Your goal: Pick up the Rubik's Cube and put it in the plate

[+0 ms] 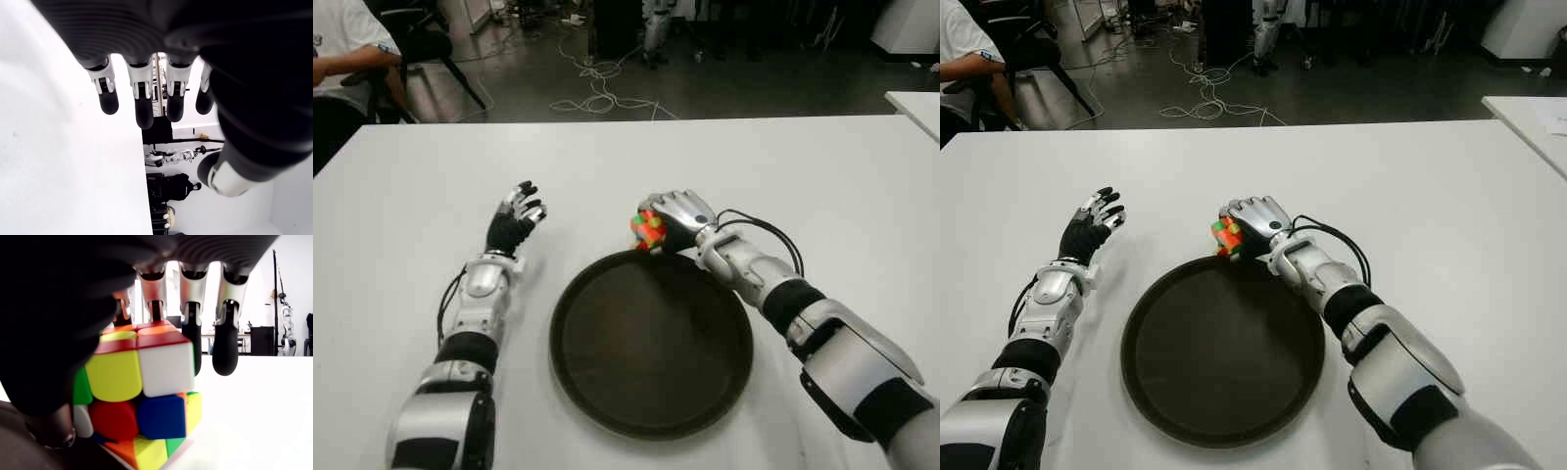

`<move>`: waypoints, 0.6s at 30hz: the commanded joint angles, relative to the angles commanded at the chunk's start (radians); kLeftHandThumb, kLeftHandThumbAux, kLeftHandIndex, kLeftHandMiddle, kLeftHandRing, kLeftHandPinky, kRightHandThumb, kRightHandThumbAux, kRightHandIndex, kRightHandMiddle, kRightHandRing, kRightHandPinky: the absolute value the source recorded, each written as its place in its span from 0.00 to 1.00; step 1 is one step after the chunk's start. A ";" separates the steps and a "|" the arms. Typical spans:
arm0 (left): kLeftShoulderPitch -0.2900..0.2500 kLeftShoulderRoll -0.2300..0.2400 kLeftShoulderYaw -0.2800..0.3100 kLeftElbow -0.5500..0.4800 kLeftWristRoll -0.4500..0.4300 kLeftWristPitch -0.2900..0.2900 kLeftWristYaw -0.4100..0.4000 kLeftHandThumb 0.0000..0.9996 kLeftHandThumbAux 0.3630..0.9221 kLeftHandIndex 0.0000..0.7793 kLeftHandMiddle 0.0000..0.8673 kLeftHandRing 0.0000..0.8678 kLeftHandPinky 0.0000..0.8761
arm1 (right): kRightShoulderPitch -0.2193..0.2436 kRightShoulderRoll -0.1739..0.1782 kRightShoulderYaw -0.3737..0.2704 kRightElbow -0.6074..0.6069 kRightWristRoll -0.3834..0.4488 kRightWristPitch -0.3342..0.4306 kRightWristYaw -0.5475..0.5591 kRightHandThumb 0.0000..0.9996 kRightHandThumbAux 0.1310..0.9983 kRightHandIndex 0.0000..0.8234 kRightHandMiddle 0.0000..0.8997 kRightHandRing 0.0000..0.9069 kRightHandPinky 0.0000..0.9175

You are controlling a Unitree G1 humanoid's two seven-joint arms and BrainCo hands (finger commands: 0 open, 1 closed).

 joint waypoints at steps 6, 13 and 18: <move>-0.002 0.004 -0.001 0.006 -0.001 -0.003 -0.009 0.21 0.65 0.06 0.13 0.11 0.08 | -0.002 -0.002 0.006 0.004 -0.010 -0.006 -0.016 0.69 0.69 0.52 0.68 0.67 0.63; -0.001 0.004 -0.002 0.005 -0.003 -0.005 -0.016 0.20 0.66 0.06 0.13 0.12 0.09 | -0.005 -0.003 0.010 0.002 -0.015 0.001 -0.023 0.69 0.69 0.52 0.68 0.67 0.63; 0.005 0.006 -0.009 -0.005 0.006 -0.010 -0.011 0.20 0.67 0.07 0.14 0.12 0.09 | -0.006 -0.001 0.009 -0.002 -0.015 0.014 -0.013 0.69 0.69 0.52 0.69 0.68 0.63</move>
